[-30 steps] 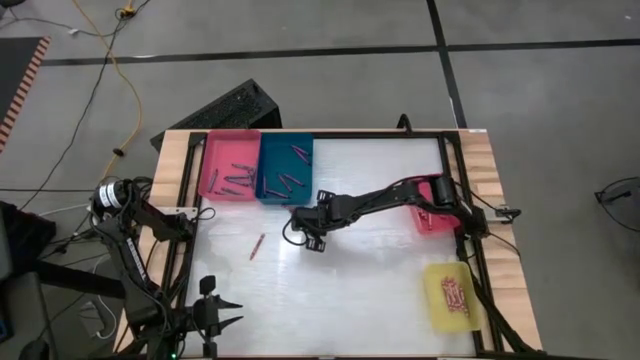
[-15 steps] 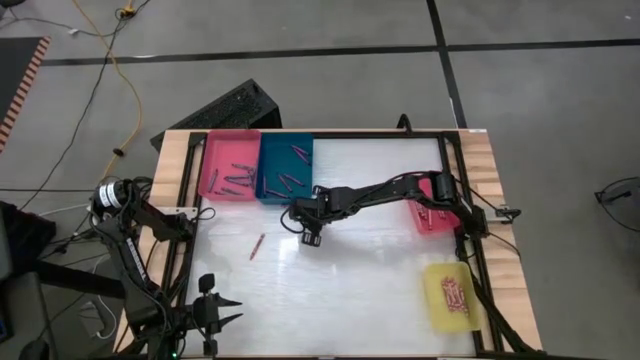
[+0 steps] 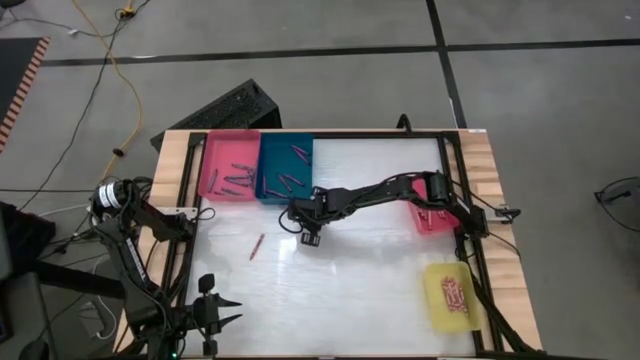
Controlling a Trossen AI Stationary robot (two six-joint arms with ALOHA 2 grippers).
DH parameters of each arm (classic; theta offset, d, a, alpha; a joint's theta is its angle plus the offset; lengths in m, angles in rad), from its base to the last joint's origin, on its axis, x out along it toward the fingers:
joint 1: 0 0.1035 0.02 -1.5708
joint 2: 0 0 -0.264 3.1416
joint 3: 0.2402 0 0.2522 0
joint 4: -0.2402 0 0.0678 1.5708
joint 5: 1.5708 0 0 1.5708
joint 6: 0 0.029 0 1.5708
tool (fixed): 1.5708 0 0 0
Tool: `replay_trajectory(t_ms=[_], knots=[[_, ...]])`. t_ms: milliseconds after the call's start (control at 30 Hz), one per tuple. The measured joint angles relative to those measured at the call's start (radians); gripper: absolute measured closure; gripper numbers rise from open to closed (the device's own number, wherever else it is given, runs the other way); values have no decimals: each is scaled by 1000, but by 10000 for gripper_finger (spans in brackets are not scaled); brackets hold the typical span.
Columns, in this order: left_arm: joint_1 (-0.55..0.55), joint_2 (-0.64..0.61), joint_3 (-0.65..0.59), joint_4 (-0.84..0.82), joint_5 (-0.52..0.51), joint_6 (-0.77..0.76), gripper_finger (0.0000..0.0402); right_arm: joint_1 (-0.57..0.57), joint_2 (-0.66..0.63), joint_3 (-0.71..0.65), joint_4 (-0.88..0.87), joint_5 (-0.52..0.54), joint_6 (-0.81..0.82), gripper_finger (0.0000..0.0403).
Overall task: Sort crayons
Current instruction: Put the purple crayon into the blue bin
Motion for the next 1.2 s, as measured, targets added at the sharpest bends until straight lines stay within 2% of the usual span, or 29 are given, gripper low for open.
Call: replay_trajectory(t_ms=[167,433,767,933,1200], knots=[[0,0,0,-1,2,-7,301,2,-2,-1,-14,1,47,324],[0,0,0,8,1,-14,301,20,-5,-1,-68,9,118,396],[0,0,0,10,1,-54,301,75,1,49,-118,15,149,398],[0,0,0,12,1,-72,301,113,7,115,-160,-32,149,400],[0,0,0,17,-4,-91,301,160,6,253,-163,-8,114,400]])
